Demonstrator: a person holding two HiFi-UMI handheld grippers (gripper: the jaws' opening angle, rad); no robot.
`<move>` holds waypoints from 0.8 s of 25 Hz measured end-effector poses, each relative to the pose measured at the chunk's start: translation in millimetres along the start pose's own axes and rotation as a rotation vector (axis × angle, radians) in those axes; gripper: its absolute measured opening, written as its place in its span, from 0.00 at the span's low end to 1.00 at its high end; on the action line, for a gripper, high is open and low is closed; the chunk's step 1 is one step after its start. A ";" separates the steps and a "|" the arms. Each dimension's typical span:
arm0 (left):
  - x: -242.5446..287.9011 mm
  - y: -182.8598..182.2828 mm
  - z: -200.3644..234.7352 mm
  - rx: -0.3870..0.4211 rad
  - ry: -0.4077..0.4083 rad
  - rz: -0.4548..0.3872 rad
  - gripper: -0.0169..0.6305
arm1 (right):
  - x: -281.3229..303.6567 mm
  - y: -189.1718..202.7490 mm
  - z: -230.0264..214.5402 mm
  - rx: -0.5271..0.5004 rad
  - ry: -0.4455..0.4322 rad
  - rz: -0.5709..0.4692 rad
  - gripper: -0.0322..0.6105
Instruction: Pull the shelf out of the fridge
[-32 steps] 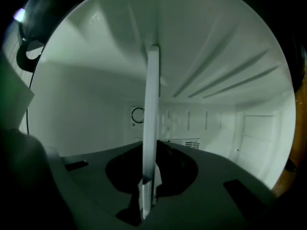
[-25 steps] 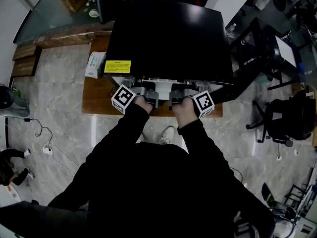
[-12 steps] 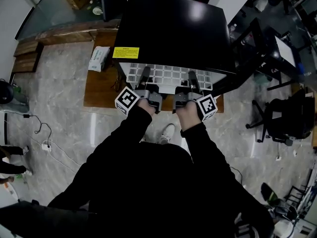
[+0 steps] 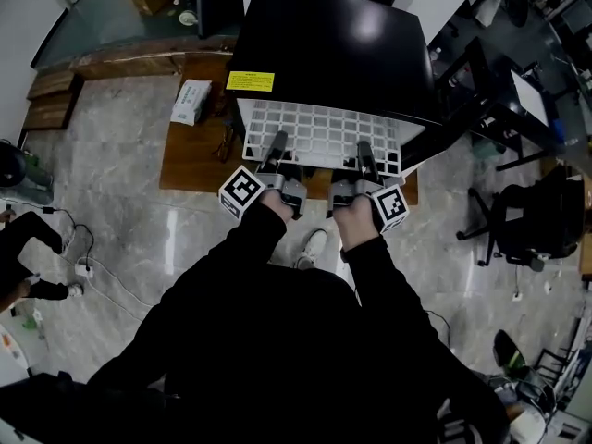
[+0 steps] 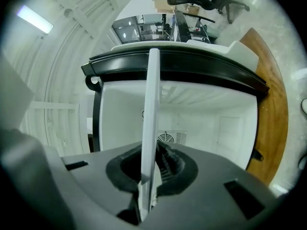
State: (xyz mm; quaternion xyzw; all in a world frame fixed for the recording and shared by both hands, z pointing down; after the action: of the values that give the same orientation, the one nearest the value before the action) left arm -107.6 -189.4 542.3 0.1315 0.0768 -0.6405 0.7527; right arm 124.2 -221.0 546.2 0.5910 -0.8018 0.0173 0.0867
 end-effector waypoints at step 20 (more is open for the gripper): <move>-34.3 4.6 -35.2 -0.042 0.024 0.097 0.08 | -43.7 10.7 14.1 0.012 0.004 0.021 0.09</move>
State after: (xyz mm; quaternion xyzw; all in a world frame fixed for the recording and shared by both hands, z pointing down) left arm -107.0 -145.9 519.0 0.1268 0.0929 -0.5997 0.7846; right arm 124.9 -178.3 526.1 0.5831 -0.8076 0.0241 0.0847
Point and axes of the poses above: the fingertips, and each gripper's own axes: x forward along the fingers, z to its left, y out of its underside, the point moved 4 cm from there along -x, backward along the fingers, and after that the axes turned 11 degrees about y, right-handed, at the moved point
